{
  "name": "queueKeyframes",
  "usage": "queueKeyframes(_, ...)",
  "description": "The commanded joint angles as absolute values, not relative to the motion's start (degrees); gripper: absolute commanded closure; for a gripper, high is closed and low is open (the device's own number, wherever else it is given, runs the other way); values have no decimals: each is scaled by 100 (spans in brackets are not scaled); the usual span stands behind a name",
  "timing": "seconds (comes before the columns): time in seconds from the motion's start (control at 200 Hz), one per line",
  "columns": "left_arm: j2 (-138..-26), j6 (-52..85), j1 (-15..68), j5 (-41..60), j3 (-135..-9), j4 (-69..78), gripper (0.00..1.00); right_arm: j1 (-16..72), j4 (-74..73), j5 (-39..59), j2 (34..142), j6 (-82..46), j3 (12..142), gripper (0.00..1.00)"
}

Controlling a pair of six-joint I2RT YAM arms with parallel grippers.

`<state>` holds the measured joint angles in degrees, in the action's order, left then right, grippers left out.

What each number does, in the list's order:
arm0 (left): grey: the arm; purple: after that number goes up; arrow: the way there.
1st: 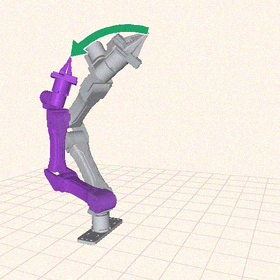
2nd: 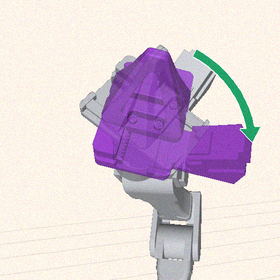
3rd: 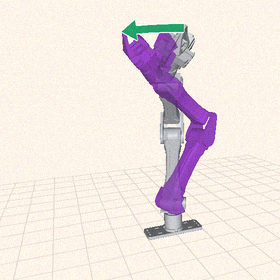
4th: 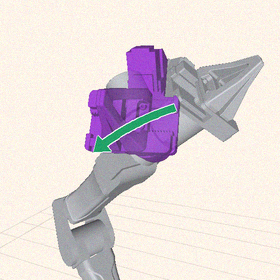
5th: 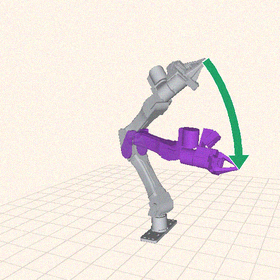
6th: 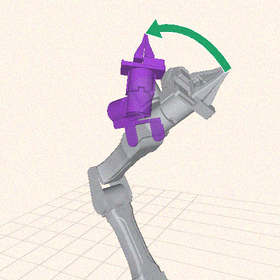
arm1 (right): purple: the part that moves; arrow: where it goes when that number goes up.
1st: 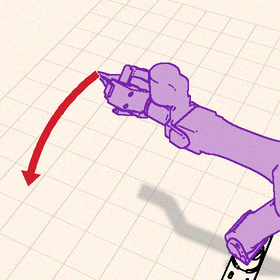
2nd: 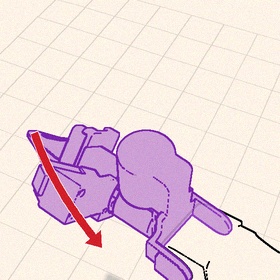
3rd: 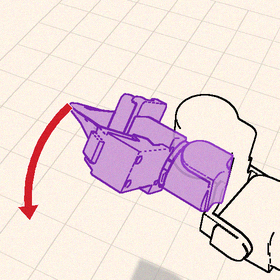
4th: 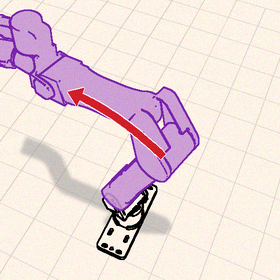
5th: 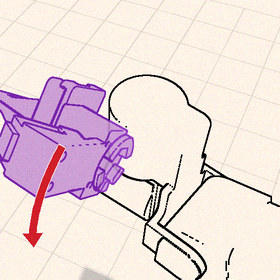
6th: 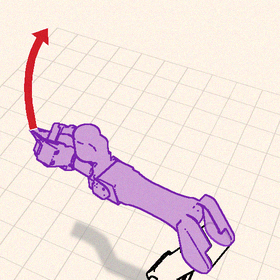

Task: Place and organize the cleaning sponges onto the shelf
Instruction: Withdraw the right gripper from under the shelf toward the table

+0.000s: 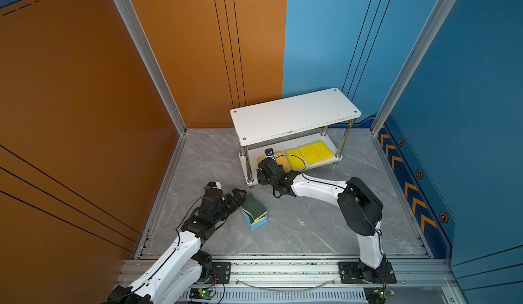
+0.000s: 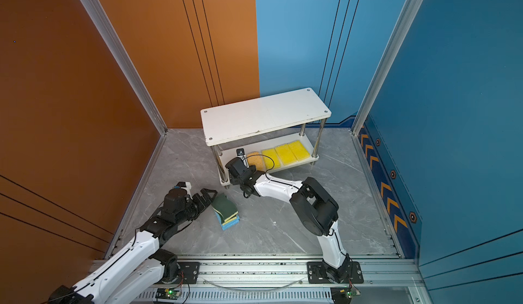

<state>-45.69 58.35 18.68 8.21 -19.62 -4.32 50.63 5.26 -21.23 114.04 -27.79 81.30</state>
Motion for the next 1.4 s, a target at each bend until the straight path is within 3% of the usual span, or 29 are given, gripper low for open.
queueKeyframes(0.0,-4496,5748,1811,878,-2031,-562,3,5106,369,-2112,11073,-2462,7878,21)
queueKeyframes(0.486,-4492,5772,1876,915,-2135,-598,2,5216,270,-1927,9794,-1648,6907,15)
queueKeyframes(0.826,-4202,5882,2044,897,-2040,-716,3,4930,1157,1006,8988,-1002,6691,10)
queueKeyframes(0.876,-4109,5921,2110,880,-1999,-742,3,4922,1262,1118,8910,-961,6635,9)
queueKeyframes(0.921,-4010,5965,2180,857,-1958,-792,3,4889,1270,1108,8809,-971,6527,0)
queueKeyframes(1.397,-3151,6747,2861,319,-1570,-1846,2,4360,877,1828,8380,-1219,5897,0)
